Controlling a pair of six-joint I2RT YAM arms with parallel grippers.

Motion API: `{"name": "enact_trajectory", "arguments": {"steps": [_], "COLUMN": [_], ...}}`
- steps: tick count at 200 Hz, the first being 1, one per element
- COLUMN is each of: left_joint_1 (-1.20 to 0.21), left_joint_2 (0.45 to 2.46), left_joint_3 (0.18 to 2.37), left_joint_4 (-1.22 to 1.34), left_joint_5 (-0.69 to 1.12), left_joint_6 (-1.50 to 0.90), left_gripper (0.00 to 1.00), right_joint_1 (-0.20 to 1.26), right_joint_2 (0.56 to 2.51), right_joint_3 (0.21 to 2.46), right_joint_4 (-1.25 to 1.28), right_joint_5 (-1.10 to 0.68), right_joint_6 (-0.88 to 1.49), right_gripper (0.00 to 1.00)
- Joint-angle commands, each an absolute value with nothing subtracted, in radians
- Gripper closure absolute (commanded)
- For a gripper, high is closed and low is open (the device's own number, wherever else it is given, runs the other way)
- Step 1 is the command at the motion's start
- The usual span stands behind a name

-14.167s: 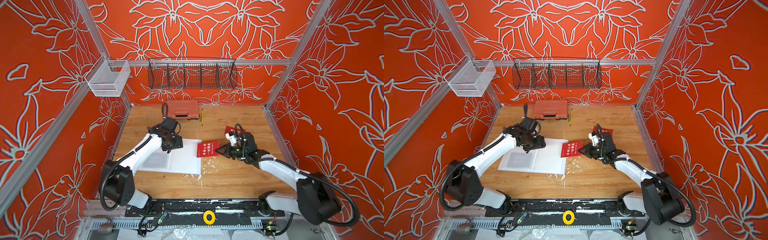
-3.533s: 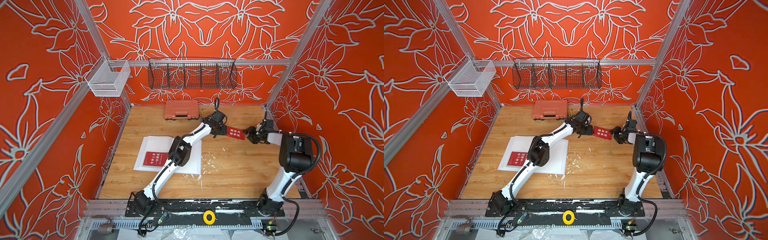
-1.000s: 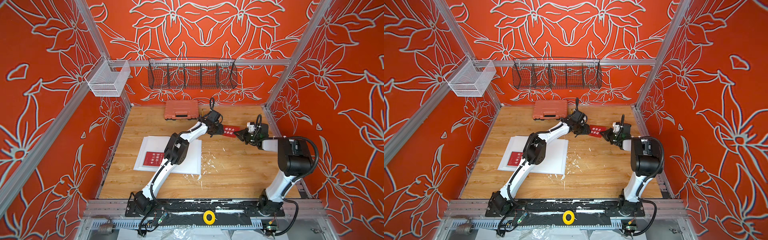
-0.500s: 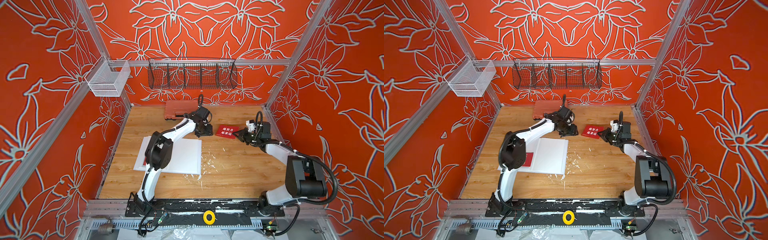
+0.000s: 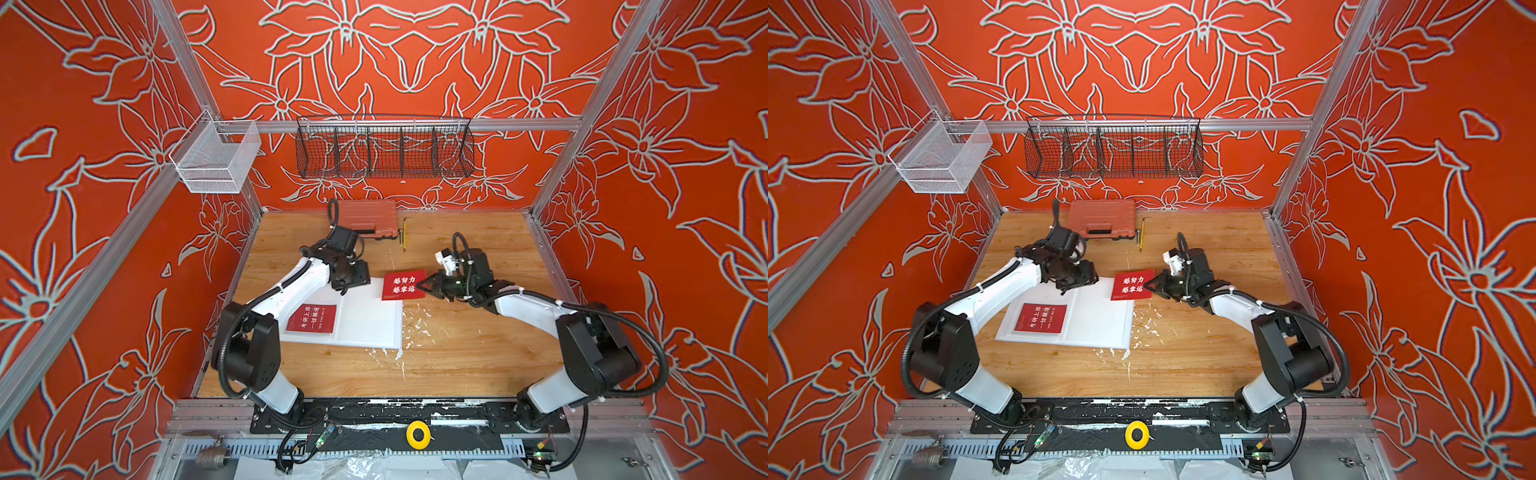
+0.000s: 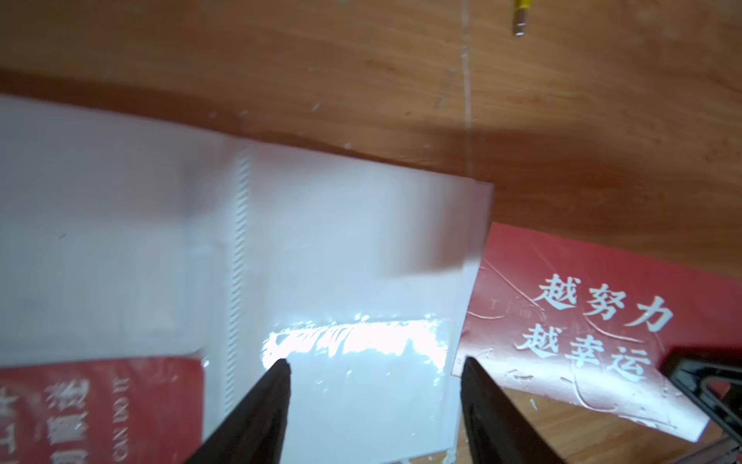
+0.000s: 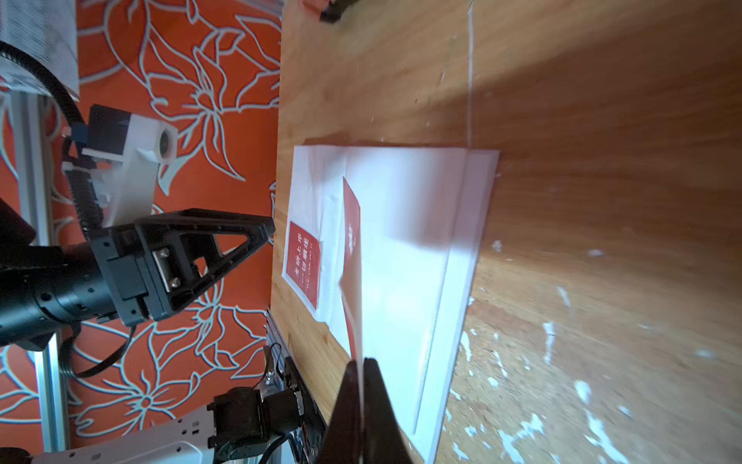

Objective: Place the photos into the photo albums
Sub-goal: Insert the photo into the photo album.

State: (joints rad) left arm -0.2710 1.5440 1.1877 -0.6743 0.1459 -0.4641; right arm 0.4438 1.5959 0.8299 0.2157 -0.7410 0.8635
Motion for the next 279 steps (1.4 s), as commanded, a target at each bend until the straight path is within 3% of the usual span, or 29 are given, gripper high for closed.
{"name": "enact_trajectory", "arguments": {"steps": [1,44,86,133,279], "left_joint_1": [-0.152,0.027,0.193,0.286,0.311], "left_joint_2": [1.416,1.233,1.17,1.14,1.112], "left_joint_3": [1.092,0.932,0.815,0.746,0.624], "left_joint_4": [-0.68,-0.667,-0.621,-0.573,-0.473], "left_joint_5": [0.176,0.18,0.252,0.229,0.069], "left_joint_6": [-0.485,-0.518,-0.549,-0.57,-0.628], "left_gripper": [0.32,0.31,0.31,0.31,0.32], "right_joint_1": [0.511,0.582,0.63,0.639,0.638], "right_joint_2": [1.687,1.871,2.013,2.099,2.224], "right_joint_3": [0.891,0.968,1.053,1.117,1.178], "right_joint_4": [0.336,0.523,0.595,0.603,0.728], "right_joint_5": [-0.75,-0.777,-0.786,-0.782,-0.755], "right_joint_6": [0.926,1.033,1.083,1.094,1.152], "right_gripper": [1.0,1.0,1.0,1.0,1.0]}}
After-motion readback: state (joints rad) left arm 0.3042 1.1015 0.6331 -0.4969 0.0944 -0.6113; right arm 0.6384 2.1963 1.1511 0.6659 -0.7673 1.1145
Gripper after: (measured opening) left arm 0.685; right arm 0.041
